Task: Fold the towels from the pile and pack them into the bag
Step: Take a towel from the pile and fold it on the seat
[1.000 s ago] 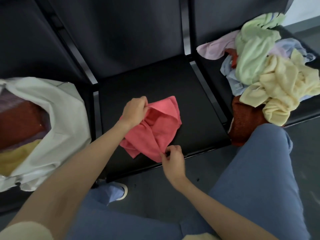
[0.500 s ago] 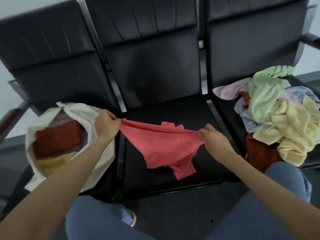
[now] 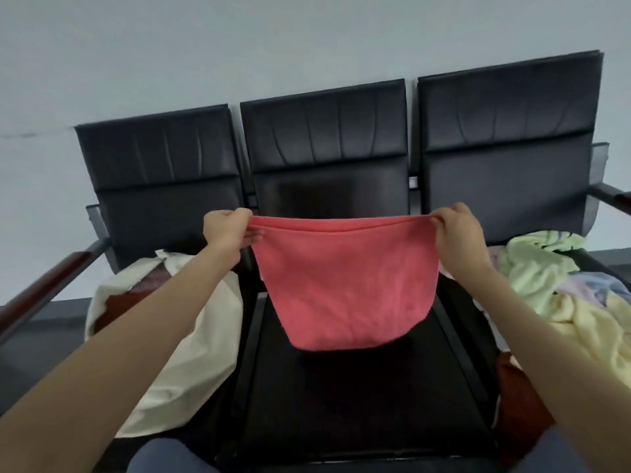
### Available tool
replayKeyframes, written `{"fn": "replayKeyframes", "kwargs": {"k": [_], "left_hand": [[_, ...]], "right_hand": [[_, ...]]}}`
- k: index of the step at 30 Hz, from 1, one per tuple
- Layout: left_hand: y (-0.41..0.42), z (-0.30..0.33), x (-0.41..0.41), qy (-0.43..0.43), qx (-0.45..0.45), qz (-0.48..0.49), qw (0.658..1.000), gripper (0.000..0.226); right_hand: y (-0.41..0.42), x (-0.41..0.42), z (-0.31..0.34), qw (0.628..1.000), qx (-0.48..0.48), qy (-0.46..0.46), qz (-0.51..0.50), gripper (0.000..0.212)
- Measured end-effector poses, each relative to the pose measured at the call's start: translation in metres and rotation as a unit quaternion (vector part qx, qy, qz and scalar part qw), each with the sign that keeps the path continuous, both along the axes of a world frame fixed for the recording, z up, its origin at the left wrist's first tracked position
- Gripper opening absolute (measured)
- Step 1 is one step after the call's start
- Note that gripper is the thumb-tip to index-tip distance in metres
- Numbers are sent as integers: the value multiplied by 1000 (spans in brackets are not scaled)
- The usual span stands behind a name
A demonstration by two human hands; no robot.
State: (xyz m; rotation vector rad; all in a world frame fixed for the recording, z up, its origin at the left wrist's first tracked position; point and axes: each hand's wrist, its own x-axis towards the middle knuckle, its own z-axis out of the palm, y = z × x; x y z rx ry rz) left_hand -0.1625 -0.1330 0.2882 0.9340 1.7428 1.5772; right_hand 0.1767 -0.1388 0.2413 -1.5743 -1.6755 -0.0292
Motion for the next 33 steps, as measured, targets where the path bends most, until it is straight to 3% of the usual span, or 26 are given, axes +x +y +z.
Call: {"fn": "replayKeyframes", "kwargs": {"k": [2,6,10,13,17,23,26,29,33], "left_hand": [[-3,5,-7,111,-24,-80,990,16],[-11,17,-26,346,-66,-234,906,16],[-10,29,-36,440,-105,-334,827,25],[-7,41,-39,456,-123,-368,801,30],[4,60,-38,431,-112,-373,814,29],[36,58,-21,330,-72,-305,891,30],[53,46,-11,319,-58,-281,903,36],[65,34,-3,346,-15,-233,909,37],[61,18,3,409,28,-188,892,35]], "right_hand": [[0,7,7,1000,3,11,10,25],[1,24,15,998,-28,-20,51,19],[7,30,16,990,-58,-94,91,19],[7,34,21,988,-26,-107,108,20],[13,38,32,985,-17,-123,121,21],[31,46,47,988,-89,-114,59,21],[41,46,48,991,-106,-32,72,26],[48,46,47,991,-60,90,79,21],[39,46,35,989,10,122,85,17]]}}
